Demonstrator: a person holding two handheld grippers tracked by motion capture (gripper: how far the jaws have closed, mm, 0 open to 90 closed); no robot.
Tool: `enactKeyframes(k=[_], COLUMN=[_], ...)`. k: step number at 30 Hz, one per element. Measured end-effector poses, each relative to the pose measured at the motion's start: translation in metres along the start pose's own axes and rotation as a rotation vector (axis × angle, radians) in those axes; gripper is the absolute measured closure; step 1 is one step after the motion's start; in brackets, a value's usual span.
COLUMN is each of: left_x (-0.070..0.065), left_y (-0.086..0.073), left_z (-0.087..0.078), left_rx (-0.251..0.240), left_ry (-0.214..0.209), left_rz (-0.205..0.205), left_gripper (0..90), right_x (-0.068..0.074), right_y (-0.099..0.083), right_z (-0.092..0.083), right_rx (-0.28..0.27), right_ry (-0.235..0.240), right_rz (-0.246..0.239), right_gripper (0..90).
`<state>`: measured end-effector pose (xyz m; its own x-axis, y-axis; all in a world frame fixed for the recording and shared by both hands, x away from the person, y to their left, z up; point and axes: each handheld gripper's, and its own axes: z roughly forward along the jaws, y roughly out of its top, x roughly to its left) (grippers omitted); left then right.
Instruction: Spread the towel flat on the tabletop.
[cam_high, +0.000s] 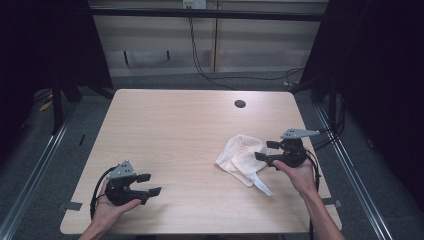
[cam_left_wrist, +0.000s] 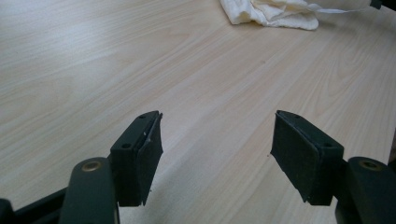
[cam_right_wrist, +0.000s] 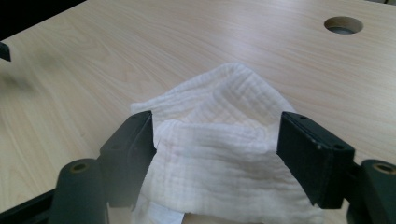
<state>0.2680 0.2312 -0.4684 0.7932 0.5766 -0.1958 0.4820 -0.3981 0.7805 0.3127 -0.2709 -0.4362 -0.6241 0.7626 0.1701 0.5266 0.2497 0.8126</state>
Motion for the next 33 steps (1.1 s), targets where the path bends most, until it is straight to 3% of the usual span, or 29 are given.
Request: enactKeyframes(k=[1, 8, 15, 22, 23, 26, 29, 33], left_x=[0.001, 0.003, 0.006, 0.005, 0.005, 0.005, 0.005, 0.006], left_y=[0.000, 0.000, 0.001, 0.001, 0.001, 0.001, 0.001, 0.001], left_z=[-0.001, 0.000, 0.000, 0.000, 0.000, 0.000, -0.001, -0.003], left_rx=[-0.006, -0.009, -0.012, -0.015, -0.018, -0.014, -0.016, -0.024], left_ry=[-0.001, -0.002, -0.007, -0.008, -0.005, -0.003, 0.002, 0.000], left_rz=[-0.003, -0.017, -0.035, -0.029, -0.028, -0.028, -0.021, -0.029], left_gripper=[33.3, 32.3, 32.2, 32.2, 32.3, 32.5, 32.6, 32.6], right_x=[-0.003, -0.008, -0.021, -0.029, -0.028, -0.027, -0.025, -0.021], right_y=[0.002, 0.005, -0.005, -0.012, -0.014, -0.016, -0.019, -0.022], right_z=[-0.001, 0.005, 0.031, 0.051, 0.057, 0.061, 0.066, 0.072], right_rx=[-0.019, 0.009, 0.060, 0.101, 0.118, 0.140, 0.156, 0.188], right_ry=[0.024, 0.015, -0.022, -0.022, -0.022, -0.028, -0.008, 0.002], right_rz=[0.010, -0.007, -0.008, 0.006, 0.001, -0.005, -0.018, -0.033], right_gripper=[28.1, 29.6, 25.5, 26.2, 31.3, 33.7, 48.8, 56.3])
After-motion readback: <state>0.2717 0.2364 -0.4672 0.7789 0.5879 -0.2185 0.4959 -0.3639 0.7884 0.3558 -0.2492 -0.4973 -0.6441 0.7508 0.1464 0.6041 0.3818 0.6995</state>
